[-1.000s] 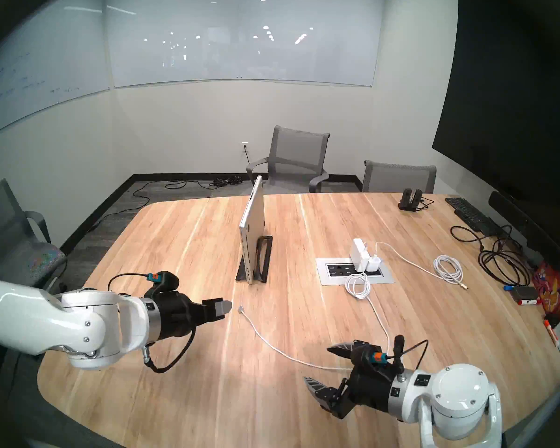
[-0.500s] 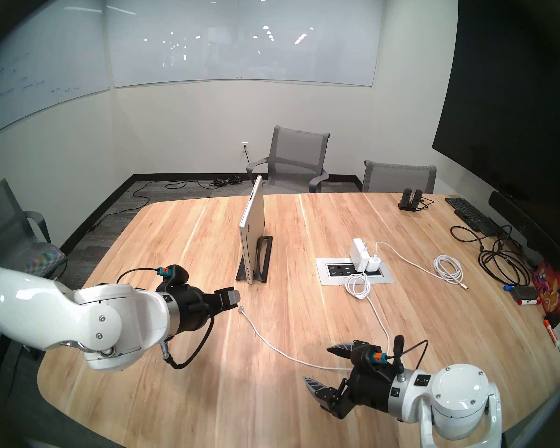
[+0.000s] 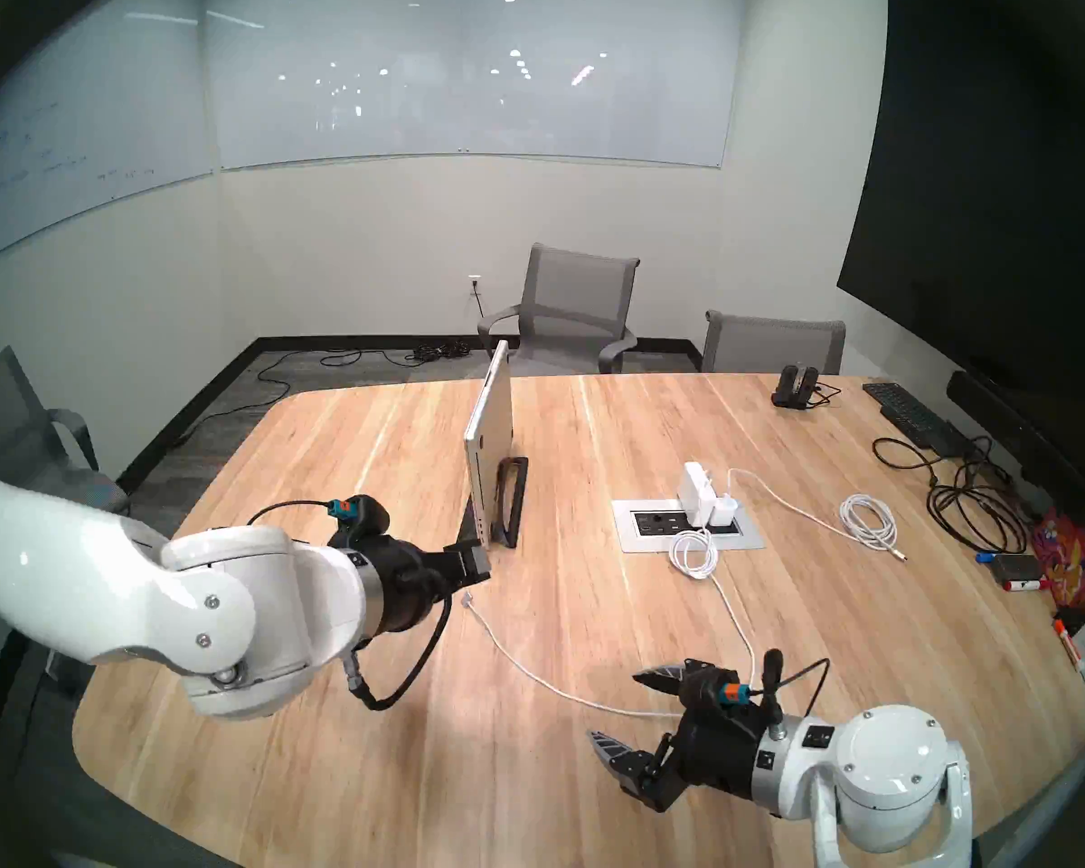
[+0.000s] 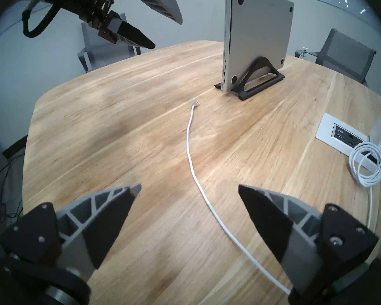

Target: Plug the charging cable into the port of a MacBook

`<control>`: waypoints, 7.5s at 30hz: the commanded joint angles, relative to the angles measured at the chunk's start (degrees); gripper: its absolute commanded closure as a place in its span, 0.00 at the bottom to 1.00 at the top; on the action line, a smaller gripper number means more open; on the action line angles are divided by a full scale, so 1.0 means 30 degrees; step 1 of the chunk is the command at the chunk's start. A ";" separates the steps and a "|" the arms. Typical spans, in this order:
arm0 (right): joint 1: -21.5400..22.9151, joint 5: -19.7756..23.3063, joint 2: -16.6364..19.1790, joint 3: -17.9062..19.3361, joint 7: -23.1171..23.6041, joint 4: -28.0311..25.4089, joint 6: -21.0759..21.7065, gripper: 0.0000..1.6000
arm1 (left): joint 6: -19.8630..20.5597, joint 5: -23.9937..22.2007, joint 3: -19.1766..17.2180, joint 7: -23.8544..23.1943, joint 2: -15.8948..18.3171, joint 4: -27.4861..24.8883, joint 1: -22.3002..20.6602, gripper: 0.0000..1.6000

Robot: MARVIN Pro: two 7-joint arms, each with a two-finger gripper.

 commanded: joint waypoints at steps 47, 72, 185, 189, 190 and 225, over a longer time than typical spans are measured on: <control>0.0041 -0.0058 -0.0059 0.0075 0.0124 -0.0321 0.0004 0.00 | -0.4035 -0.5332 -0.2115 0.1843 -0.5075 0.3979 0.2654 0.00; 0.0058 -0.0106 -0.0111 0.0090 0.0177 -0.0322 -0.0009 0.00 | -0.4868 -0.6044 -0.2090 0.1324 -0.6648 0.6361 0.4348 0.00; 0.0133 -0.0309 -0.0337 0.0158 0.0408 -0.0321 -0.0071 0.00 | -0.4949 -0.9271 -0.3271 -0.1850 -0.8869 1.2095 0.7212 0.00; 0.0134 -0.0315 -0.0343 0.0159 0.0414 -0.0321 -0.0073 0.00 | -0.5032 -0.9314 -0.3279 -0.1893 -0.8858 1.1971 0.7180 0.00; 0.0135 -0.0317 -0.0345 0.0160 0.0416 -0.0321 -0.0073 0.00 | -0.5050 -0.9331 -0.3275 -0.1895 -0.8861 1.1968 0.7175 0.00; 0.0152 -0.0368 -0.0401 0.0177 0.0472 -0.0323 -0.0088 0.00 | -0.5299 -0.9468 -0.3127 -0.2502 -0.8959 1.1948 0.7051 0.36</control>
